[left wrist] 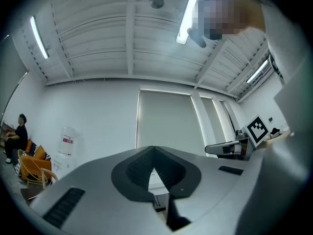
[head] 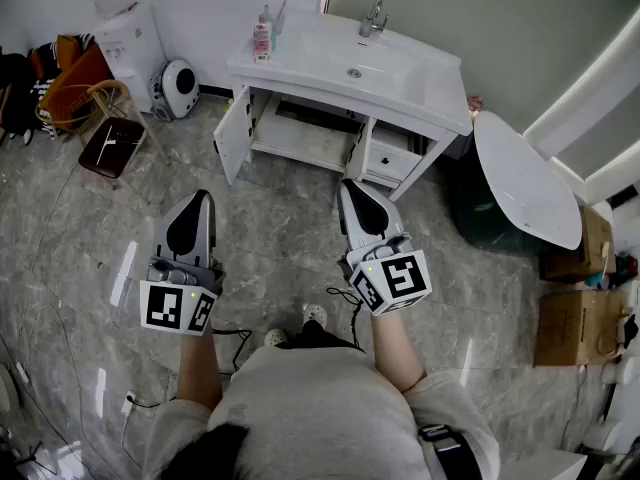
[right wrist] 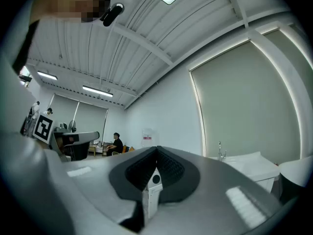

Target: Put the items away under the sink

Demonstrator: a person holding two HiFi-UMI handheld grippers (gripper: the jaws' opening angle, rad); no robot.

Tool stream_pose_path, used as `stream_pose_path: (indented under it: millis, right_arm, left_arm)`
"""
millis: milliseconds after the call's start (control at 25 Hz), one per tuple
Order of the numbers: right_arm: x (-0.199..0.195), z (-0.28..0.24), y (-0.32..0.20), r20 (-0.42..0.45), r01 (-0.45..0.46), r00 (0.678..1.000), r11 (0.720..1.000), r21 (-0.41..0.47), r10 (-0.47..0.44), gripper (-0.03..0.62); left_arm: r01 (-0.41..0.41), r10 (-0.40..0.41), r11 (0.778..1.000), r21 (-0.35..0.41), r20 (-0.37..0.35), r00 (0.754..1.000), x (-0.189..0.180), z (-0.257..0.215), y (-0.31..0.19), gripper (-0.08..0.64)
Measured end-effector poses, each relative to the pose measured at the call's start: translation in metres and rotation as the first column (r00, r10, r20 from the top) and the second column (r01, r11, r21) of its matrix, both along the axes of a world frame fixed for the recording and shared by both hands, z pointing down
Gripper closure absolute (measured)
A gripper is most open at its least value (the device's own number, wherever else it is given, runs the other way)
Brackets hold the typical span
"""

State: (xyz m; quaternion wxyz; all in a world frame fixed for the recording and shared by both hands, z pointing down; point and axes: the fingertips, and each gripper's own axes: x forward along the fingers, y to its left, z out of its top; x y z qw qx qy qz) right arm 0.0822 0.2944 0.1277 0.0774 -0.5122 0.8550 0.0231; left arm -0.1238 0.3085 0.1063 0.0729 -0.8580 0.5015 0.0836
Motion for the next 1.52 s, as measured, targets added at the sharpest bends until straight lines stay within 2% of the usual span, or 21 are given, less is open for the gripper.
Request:
stream_pose_path:
  millis: [400,600,1040,1200,1520]
  right_arm:
    - [0.007,-0.003,-0.024,-0.007,0.019,1.000,1.000,0.011,-0.019,0.581]
    - [0.016,-0.007,-0.038,0.011,0.041,0.999,0.999,0.035,-0.042,0.581]
    - [0.054,-0.002,-0.067,0.015,0.100,0.995,0.994,0.033,-0.101,0.581]
    - [0.060,-0.001,-0.078,0.017,0.125,0.992,0.991,0.038,-0.126,0.581]
    - [0.062,0.007,-0.114,0.032,0.117,0.993,0.993,0.026,-0.118,0.581]
  left_arm:
    - [-0.004,0.004,1.000,0.014,0.006,1.000,0.012,-0.005,-0.018,0.554]
    - [0.003,-0.004,1.000,0.031,0.034,0.999,0.024,-0.007,-0.028,0.554]
    - [0.054,-0.054,0.998,0.033,-0.006,0.999,0.064,-0.011,-0.052,0.554]
    - [0.055,-0.055,0.998,0.025,0.013,0.998,0.080,-0.007,-0.060,0.554]
    - [0.042,-0.042,0.999,0.013,0.009,0.999,0.084,0.000,-0.099,0.554]
